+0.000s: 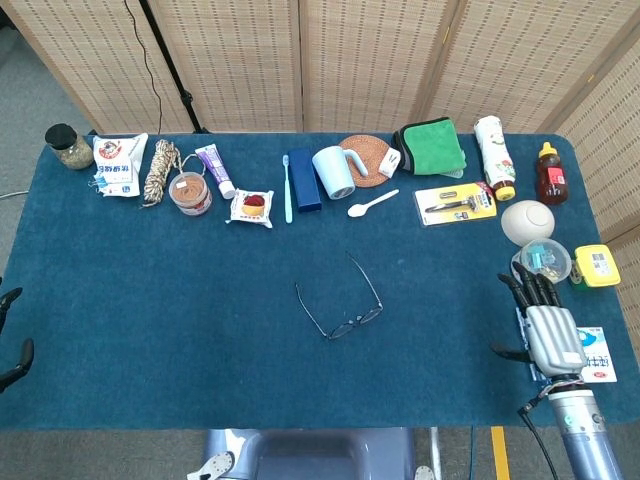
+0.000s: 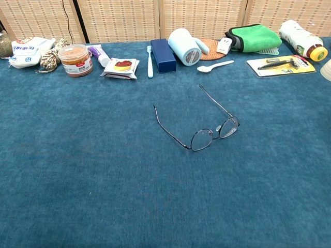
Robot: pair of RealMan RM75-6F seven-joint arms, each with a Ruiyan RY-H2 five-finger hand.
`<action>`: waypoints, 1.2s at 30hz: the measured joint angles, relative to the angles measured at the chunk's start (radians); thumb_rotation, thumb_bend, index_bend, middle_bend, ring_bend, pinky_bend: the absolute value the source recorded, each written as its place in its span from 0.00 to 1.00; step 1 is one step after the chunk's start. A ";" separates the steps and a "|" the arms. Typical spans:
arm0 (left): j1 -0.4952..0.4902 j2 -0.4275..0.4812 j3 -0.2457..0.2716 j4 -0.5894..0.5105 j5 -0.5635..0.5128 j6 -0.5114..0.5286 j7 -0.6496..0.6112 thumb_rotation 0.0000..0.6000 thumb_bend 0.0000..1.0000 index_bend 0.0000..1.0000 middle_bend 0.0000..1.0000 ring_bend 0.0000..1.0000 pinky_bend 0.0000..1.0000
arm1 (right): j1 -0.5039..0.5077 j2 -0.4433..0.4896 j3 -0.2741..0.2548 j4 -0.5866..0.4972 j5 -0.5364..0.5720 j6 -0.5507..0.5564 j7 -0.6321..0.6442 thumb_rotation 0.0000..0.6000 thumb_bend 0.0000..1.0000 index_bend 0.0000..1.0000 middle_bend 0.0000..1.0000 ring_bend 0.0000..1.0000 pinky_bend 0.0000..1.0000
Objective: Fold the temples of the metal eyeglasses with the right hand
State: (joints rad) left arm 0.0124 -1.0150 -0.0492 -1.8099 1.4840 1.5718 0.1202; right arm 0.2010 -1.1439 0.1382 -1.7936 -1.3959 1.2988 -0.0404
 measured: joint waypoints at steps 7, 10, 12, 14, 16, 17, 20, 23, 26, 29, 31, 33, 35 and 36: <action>-0.014 -0.009 -0.007 0.011 -0.018 -0.021 0.005 0.94 0.45 0.14 0.00 0.01 0.00 | 0.084 -0.064 0.029 -0.009 0.042 -0.086 -0.029 1.00 0.14 0.12 0.00 0.00 0.00; -0.021 -0.014 -0.011 0.019 -0.029 -0.033 0.004 0.94 0.45 0.14 0.00 0.01 0.00 | 0.119 -0.107 0.042 -0.003 0.075 -0.121 -0.061 1.00 0.14 0.12 0.00 0.00 0.00; -0.026 -0.016 -0.013 0.027 -0.039 -0.043 0.003 0.93 0.45 0.14 0.00 0.01 0.00 | 0.147 -0.144 0.051 0.005 0.101 -0.150 -0.081 1.00 0.14 0.12 0.00 0.00 0.00; -0.030 -0.018 -0.017 0.035 -0.047 -0.049 0.000 0.93 0.45 0.14 0.00 0.01 0.00 | 0.175 -0.182 0.061 0.014 0.138 -0.175 -0.110 1.00 0.14 0.11 0.00 0.00 0.00; -0.034 -0.018 -0.021 0.041 -0.053 -0.052 -0.003 0.93 0.45 0.14 0.00 0.01 0.00 | 0.197 -0.214 0.068 0.020 0.173 -0.190 -0.138 1.00 0.14 0.11 0.00 0.00 0.00; -0.035 -0.017 -0.023 0.044 -0.054 -0.051 -0.004 0.93 0.45 0.14 0.00 0.01 0.00 | 0.212 -0.234 0.072 0.025 0.195 -0.199 -0.156 1.00 0.14 0.10 0.00 0.00 0.00; -0.039 -0.014 -0.030 0.049 -0.058 -0.050 -0.006 0.94 0.45 0.14 0.00 0.01 0.00 | 0.241 -0.276 0.079 0.037 0.239 -0.211 -0.188 1.00 0.14 0.10 0.00 0.00 0.00; -0.044 -0.010 -0.035 0.051 -0.061 -0.050 -0.007 0.94 0.45 0.13 0.00 0.01 0.00 | 0.260 -0.314 0.086 0.048 0.270 -0.214 -0.208 1.00 0.14 0.09 0.00 0.00 0.00; -0.047 -0.009 -0.036 0.049 -0.064 -0.053 -0.006 0.94 0.45 0.13 0.00 0.01 0.00 | 0.280 -0.349 0.093 0.055 0.295 -0.215 -0.229 1.00 0.14 0.09 0.00 0.00 0.00; -0.049 -0.007 -0.035 0.047 -0.068 -0.057 -0.005 0.93 0.45 0.13 0.00 0.01 0.00 | 0.302 -0.381 0.099 0.064 0.317 -0.214 -0.251 1.00 0.14 0.09 0.00 0.00 0.00; -0.049 -0.006 -0.035 0.048 -0.070 -0.058 -0.005 0.93 0.45 0.13 0.00 0.01 0.00 | 0.314 -0.400 0.104 0.073 0.327 -0.213 -0.262 1.00 0.14 0.09 0.00 0.00 0.00; -0.049 -0.005 -0.035 0.049 -0.072 -0.058 -0.006 0.93 0.45 0.13 0.00 0.01 0.00 | 0.328 -0.419 0.109 0.082 0.341 -0.211 -0.273 1.00 0.14 0.09 0.00 0.00 0.00; -0.049 -0.004 -0.035 0.052 -0.075 -0.059 -0.008 0.93 0.45 0.13 0.00 0.01 0.00 | 0.338 -0.441 0.115 0.095 0.355 -0.208 -0.282 1.00 0.14 0.09 0.00 0.00 0.00; -0.049 -0.004 -0.034 0.053 -0.077 -0.060 -0.009 0.93 0.45 0.13 0.00 0.01 0.00 | 0.343 -0.450 0.117 0.101 0.362 -0.207 -0.285 1.00 0.14 0.09 0.00 0.00 0.00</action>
State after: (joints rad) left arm -0.0369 -1.0189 -0.0837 -1.7571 1.4073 1.5121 0.1114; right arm 0.5439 -1.5941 0.2554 -1.6923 -1.0343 1.0922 -0.3259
